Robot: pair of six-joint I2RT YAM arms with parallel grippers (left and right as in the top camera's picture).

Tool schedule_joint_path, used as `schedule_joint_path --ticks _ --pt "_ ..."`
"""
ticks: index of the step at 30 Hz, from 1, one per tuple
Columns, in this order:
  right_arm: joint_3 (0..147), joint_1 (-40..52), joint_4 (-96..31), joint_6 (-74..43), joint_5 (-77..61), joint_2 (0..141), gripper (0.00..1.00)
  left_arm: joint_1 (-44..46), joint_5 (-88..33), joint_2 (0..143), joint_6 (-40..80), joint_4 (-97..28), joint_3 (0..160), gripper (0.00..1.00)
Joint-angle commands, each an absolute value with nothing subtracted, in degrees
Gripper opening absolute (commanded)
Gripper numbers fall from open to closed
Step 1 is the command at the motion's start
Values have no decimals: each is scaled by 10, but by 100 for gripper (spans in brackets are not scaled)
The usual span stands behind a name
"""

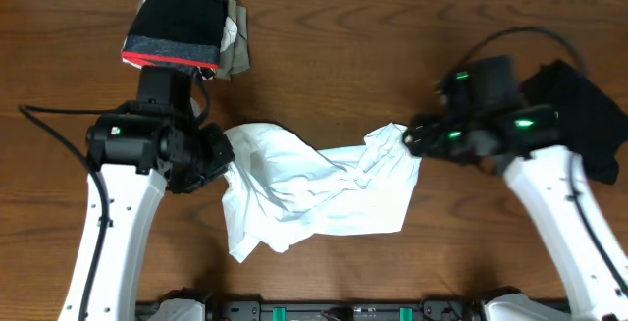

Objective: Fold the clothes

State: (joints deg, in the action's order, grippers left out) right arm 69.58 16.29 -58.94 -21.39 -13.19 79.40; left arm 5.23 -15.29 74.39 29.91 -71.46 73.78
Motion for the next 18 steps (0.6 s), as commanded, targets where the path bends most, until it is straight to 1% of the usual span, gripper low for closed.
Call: schedule_joint_path --ticks 1,6,9,16,18 --pt "696 236 -592 -274 -54 838 70 49 -152 749 289 -717 742 7" --pt "696 318 -580 -319 -32 914 71 49 -124 749 289 -725 742 7" --pt "696 349 -580 -354 -19 957 68 49 -124 749 289 -729 742 7" --pt "696 388 -575 -419 -10 1009 65 49 -124 749 289 -728 741 7" --pt "696 396 -568 -437 -10 1014 65 49 -124 749 289 -728 741 7"
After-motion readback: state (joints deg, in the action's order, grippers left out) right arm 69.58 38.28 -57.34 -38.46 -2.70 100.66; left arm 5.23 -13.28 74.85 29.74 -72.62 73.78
